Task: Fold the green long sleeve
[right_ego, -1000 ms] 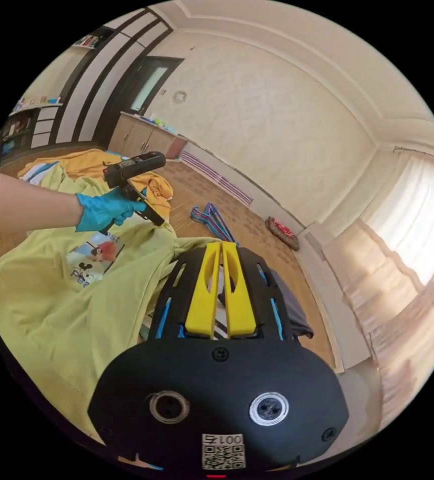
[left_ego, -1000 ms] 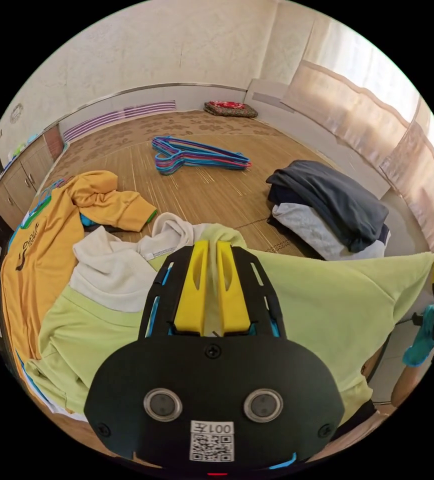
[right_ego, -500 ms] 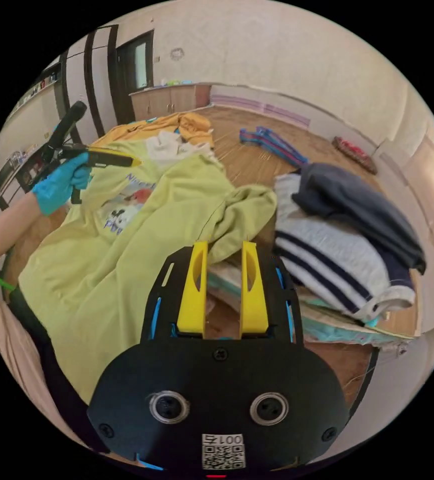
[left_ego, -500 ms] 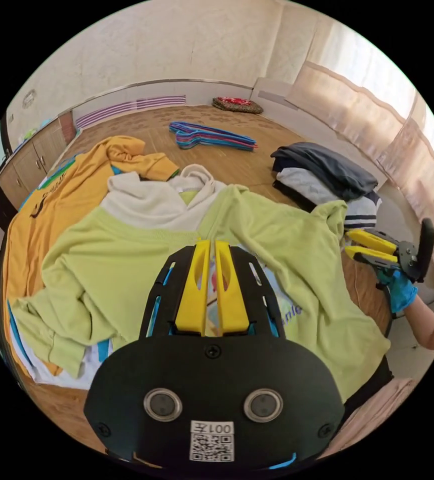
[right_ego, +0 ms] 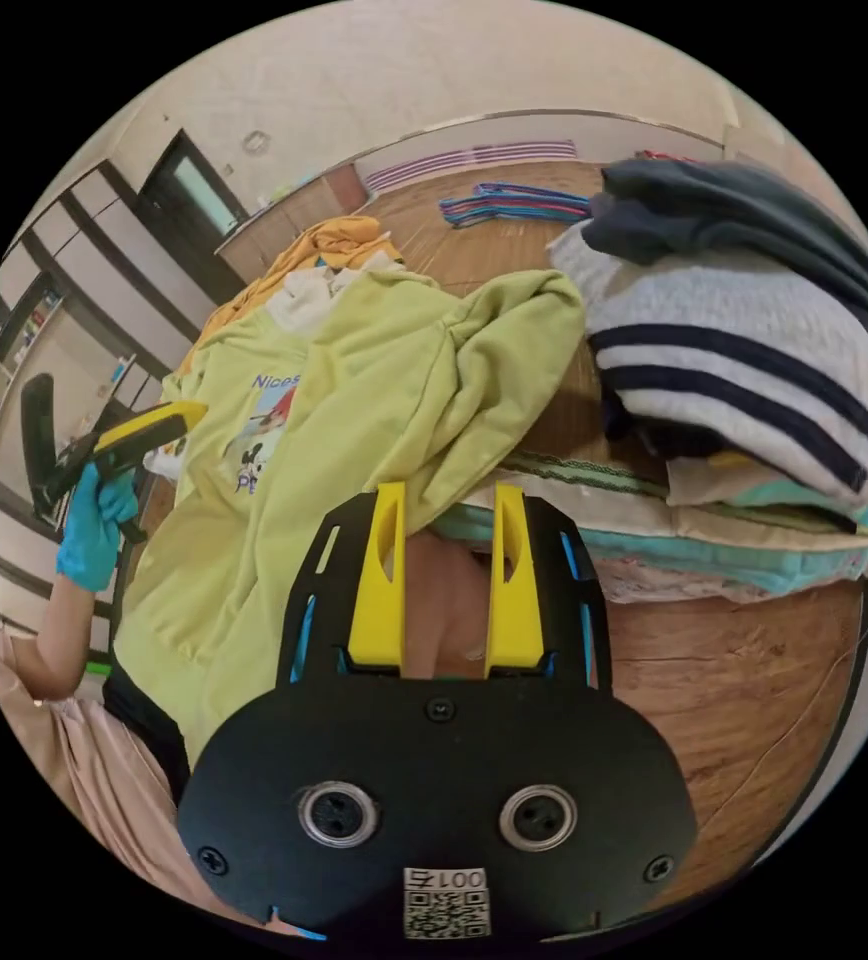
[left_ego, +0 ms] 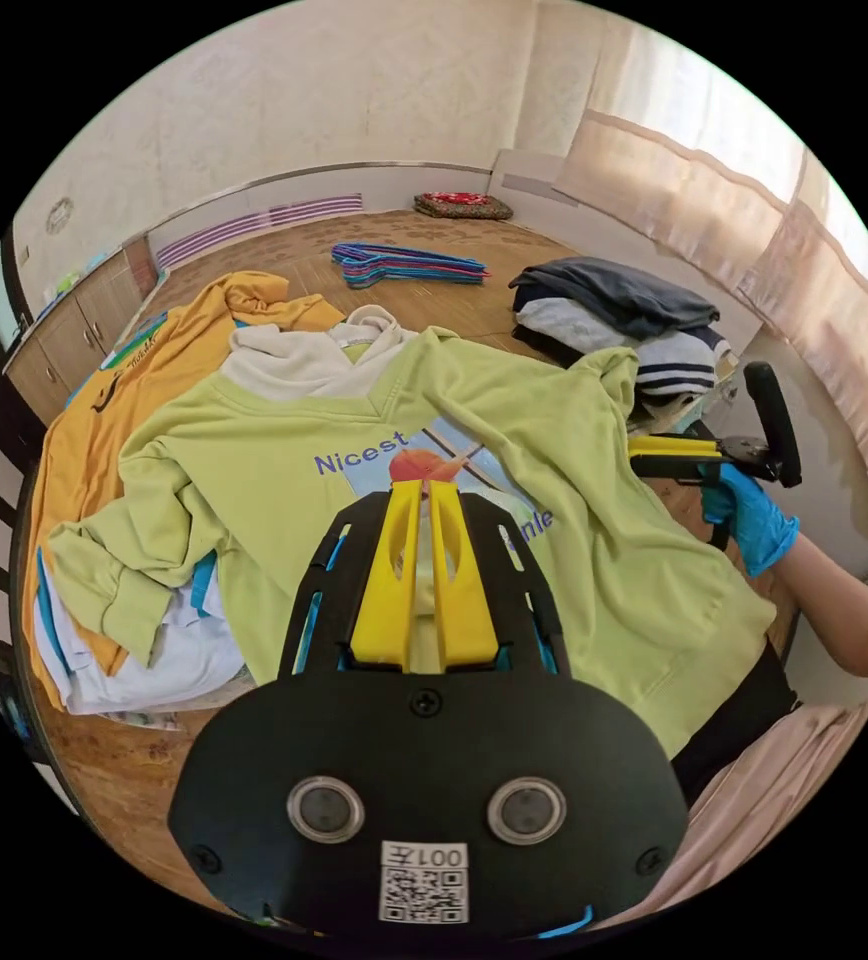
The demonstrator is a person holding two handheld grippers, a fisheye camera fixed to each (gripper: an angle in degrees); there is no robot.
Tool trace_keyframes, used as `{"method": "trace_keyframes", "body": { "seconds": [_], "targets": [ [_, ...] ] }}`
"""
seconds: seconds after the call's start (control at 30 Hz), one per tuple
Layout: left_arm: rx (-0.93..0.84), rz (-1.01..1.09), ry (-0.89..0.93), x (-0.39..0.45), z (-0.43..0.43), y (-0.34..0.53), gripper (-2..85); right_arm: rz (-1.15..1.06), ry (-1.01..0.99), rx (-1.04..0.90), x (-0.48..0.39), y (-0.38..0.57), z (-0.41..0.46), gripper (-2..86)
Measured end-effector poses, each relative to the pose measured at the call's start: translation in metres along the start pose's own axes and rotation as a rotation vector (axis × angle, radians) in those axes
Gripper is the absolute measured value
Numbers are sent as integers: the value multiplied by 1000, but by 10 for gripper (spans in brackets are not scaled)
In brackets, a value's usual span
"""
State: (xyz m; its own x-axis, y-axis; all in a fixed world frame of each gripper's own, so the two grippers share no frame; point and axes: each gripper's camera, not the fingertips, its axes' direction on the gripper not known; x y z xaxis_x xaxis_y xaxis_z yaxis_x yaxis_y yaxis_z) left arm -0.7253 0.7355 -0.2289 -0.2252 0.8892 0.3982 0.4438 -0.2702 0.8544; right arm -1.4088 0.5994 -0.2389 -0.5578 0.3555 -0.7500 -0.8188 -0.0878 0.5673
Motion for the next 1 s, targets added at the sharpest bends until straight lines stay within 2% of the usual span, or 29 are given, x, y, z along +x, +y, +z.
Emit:
{"method": "trace_keyframes", "body": {
  "seconds": [0.2, 0.33, 0.47, 0.67, 0.8, 1.0],
  "targets": [
    [-12, 84, -46, 31, -21, 10, -9, 217, -9, 84, 36, 14, -17, 94],
    [11, 77, -39, 45, -34, 16, -9, 302, -71, 30, 45, 13, -13, 86],
    [31, 51, -19, 50, -47, 20, -9, 263, -69, -55, 40, 3, -7, 76],
    [36, 44, -14, 52, -66, 28, -9, 290, -211, -138, 54, -8, -4, 55],
    [27, 50, -35, 57, -77, 32, -10, 293, -257, -69, 49, 4, -17, 24],
    [-20, 83, -55, 62, -85, 42, -9, 225, -83, 93, 14, 8, -64, 11]
  ]
}}
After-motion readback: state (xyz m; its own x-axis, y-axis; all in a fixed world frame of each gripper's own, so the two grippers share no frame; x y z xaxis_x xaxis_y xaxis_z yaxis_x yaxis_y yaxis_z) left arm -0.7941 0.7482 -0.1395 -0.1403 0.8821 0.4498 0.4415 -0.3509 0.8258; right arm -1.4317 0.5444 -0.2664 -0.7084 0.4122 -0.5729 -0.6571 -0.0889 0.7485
